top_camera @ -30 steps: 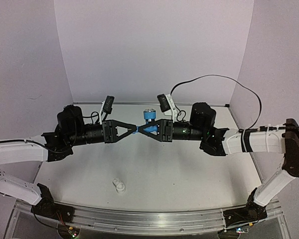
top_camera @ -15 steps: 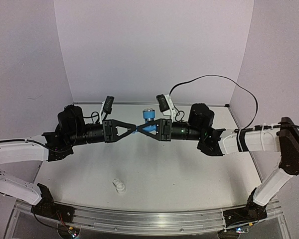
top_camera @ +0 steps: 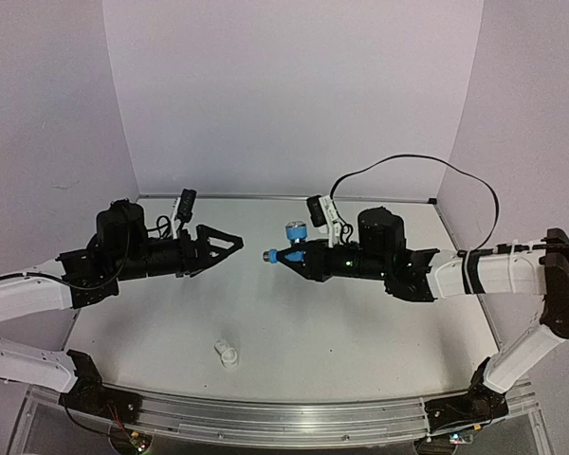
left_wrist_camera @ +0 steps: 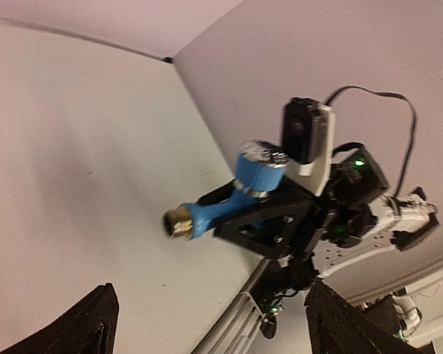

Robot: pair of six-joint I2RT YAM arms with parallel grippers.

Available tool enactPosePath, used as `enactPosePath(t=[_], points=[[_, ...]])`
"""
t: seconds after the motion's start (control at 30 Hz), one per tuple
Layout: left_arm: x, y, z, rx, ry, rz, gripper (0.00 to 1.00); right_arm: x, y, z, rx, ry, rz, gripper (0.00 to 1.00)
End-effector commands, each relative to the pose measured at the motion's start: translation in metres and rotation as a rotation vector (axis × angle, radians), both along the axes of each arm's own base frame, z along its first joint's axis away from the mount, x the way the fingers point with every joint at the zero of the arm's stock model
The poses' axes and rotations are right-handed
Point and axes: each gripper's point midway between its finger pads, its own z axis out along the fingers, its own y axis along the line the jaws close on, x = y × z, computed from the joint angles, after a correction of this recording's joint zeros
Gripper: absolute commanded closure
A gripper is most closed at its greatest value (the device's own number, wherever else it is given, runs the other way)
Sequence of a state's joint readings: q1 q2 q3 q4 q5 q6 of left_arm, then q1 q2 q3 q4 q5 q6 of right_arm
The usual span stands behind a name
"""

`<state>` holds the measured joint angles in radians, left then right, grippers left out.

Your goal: Install the water faucets

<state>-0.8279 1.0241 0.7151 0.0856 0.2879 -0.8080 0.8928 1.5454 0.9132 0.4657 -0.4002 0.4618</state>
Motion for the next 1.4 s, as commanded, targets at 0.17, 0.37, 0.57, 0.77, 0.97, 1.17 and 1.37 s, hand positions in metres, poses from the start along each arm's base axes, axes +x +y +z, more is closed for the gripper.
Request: enactPosePath(t=[0.17, 0.37, 0.57, 0.77, 0.97, 1.17, 1.37], points=[[-0.034, 0.051, -0.112, 0.492, 0.427, 0.098, 0.15, 0.016, -0.053, -0.019, -0.262, -0.220, -0.176, 1.00], [-0.067, 0.047, -0.153, 0.833, 0.479, -0.013, 0.16, 0.002, -0.058, -0.016, -0.263, -0.266, -0.128, 1.00], [-0.099, 0.013, -0.162, 1.161, 0.089, -0.301, 0.11, -0.020, -0.068, -0.006, -0.222, -0.306, -0.065, 1.00], [-0.069, 0.007, -0.125, 1.168, -0.425, -0.343, 0.03, -0.037, -0.075, 0.009, -0.157, -0.327, -0.029, 1.00], [-0.088, -0.003, -0.089, 0.931, -0.741, -0.590, 0.00, -0.051, -0.079, 0.021, -0.114, -0.353, 0.013, 1.00], [-0.087, 0.002, -0.092, 0.874, -0.636, -0.775, 0.01, -0.058, -0.075, 0.036, -0.082, -0.370, 0.059, 1.00], [-0.080, 0.008, -0.120, 0.938, -0.626, -0.847, 0.02, -0.060, -0.072, 0.047, -0.083, -0.389, 0.082, 1.00]])
